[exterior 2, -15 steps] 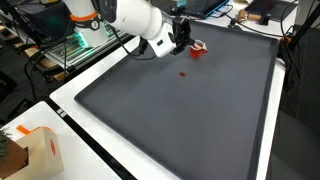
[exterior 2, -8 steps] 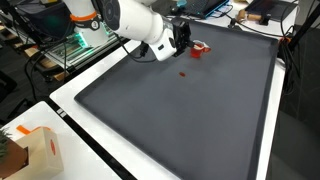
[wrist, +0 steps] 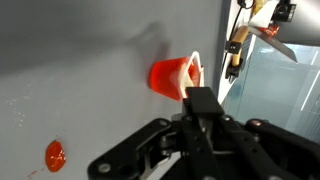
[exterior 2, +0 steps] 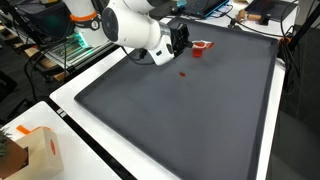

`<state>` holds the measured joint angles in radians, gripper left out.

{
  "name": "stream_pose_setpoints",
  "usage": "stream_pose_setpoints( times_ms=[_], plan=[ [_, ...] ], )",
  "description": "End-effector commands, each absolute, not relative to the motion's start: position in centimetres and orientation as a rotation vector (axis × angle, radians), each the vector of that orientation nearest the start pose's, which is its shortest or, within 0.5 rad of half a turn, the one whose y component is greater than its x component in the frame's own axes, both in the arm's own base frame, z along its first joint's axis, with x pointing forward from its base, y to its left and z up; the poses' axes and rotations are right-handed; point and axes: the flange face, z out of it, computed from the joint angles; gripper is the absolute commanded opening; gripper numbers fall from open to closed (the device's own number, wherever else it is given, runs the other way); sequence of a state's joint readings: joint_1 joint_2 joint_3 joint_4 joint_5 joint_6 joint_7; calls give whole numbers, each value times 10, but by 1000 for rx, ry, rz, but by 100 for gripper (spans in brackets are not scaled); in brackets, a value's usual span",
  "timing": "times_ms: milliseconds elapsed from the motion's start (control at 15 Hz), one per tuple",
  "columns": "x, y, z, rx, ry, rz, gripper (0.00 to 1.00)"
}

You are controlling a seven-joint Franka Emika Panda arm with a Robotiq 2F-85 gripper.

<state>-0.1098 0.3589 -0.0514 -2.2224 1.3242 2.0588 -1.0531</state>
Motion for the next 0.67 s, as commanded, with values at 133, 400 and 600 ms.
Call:
stream_pose_setpoints(
  times_ms=[133,400,600],
  plan=[
    [519,-48,193,-2076,211,-212,3],
    [519,-50,190,-2037,278,-178,3],
    [519,-49,189,-2013,318,-142,3]
  ],
)
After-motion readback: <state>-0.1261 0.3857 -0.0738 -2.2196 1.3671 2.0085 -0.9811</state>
